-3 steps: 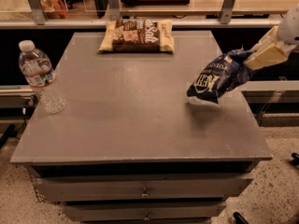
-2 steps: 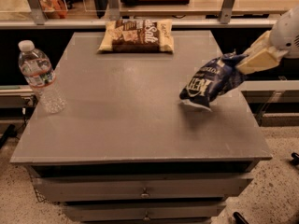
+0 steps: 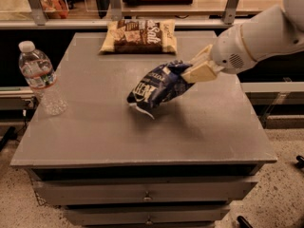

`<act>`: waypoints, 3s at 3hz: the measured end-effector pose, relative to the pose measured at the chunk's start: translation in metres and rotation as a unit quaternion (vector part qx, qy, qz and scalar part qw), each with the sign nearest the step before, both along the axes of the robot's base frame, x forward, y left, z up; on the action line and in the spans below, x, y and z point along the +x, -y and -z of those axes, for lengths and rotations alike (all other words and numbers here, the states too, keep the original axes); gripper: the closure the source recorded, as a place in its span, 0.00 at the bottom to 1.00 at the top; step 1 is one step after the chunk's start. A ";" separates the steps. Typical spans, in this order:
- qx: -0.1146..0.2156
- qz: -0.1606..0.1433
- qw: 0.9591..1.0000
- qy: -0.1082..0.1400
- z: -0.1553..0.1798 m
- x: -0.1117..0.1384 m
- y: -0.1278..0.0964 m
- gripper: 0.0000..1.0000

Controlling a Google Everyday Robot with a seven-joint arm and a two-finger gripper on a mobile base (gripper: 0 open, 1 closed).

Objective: Move blue chip bag near water bottle

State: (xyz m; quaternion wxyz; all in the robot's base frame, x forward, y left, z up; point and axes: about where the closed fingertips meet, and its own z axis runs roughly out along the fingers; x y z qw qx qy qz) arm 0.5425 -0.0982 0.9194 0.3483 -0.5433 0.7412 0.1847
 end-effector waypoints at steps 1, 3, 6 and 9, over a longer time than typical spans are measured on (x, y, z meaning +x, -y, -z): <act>0.037 -0.009 0.999 0.017 0.007 0.015 -0.060 1.00; 0.081 0.003 0.996 0.028 0.014 0.037 -0.114 1.00; 0.110 0.013 0.994 0.019 0.040 0.042 -0.153 0.53; 0.105 0.023 0.994 0.009 0.051 0.043 -0.148 0.00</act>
Offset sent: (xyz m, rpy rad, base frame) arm 0.0513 0.1113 -0.0161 0.1643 -0.0832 -0.0222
